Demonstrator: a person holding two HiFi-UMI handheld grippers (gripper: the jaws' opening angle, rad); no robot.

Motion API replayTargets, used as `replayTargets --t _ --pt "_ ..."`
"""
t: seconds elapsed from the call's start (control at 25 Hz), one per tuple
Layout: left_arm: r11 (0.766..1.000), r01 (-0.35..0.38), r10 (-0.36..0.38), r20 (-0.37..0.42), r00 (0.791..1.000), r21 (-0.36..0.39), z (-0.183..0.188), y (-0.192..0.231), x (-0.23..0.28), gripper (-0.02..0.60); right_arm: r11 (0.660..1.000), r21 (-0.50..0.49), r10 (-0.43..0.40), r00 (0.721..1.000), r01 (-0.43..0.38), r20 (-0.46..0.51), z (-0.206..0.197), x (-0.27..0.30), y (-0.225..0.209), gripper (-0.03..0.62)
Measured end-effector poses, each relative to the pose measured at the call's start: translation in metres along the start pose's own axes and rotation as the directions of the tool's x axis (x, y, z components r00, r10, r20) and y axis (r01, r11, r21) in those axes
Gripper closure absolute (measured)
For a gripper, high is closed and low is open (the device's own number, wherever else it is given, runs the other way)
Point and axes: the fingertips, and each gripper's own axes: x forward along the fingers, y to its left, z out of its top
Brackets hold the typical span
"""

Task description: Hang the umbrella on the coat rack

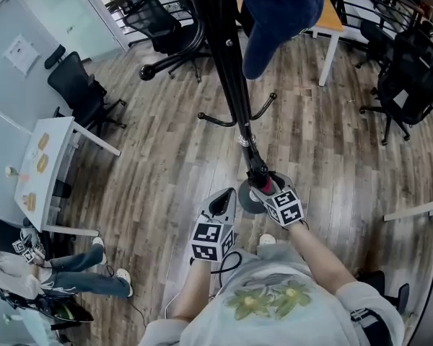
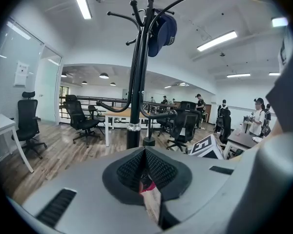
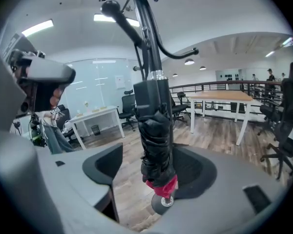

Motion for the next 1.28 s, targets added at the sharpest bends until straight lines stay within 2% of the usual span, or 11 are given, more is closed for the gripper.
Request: replayTargets --t 0.08,0.32,0.52,0.68,0.8,1.0,1.16,1.28 --pt "1.000 0.008 -0.008 -0.001 1.000 -0.006 -0.002 0.000 -0.003 0.580 1.000 -0.002 -0.030 0.999 0.030 0.039 0.013 -0.016 0.001 0.285" --pt "1.000 0.018 -0.018 0.003 1.000 -0.011 -0.005 0.005 -0.021 0.580 0.991 -0.051 -0.116 0.979 0.126 0.170 0.050 -0.067 0.016 0.423" --pt "0.998 0.061 -0.061 0.046 0.997 0.002 0.002 -0.005 -0.038 0.580 0.988 -0.011 -0.145 0.949 0.154 0.280 0.079 -0.106 0.040 0.507" --pt "0.996 0.090 -0.092 0.099 0.991 0.024 0.014 -0.019 -0.051 0.580 0.983 -0.021 -0.166 0.933 0.182 0.318 0.093 -0.132 0.057 0.589" --pt "0.994 0.103 -0.106 0.138 0.985 0.032 0.022 -0.024 -0.064 0.580 0.984 -0.023 -0.161 0.928 0.179 0.337 0.099 -0.151 0.075 0.589" --pt "0.993 0.113 -0.116 0.157 0.981 0.028 0.032 -0.034 -0.082 0.580 0.995 -0.026 -0.080 0.929 0.095 0.361 0.112 -0.172 0.113 0.591" --pt "0.990 0.137 -0.141 0.170 0.975 0.037 0.032 -0.047 -0.097 0.580 0.987 -0.085 -0.100 0.929 0.139 0.356 0.113 -0.187 0.135 0.592" --pt "0.988 0.145 -0.152 0.178 0.972 0.053 0.030 -0.056 -0.105 0.580 0.985 -0.094 -0.099 0.927 0.142 0.362 0.112 -0.198 0.145 0.592"
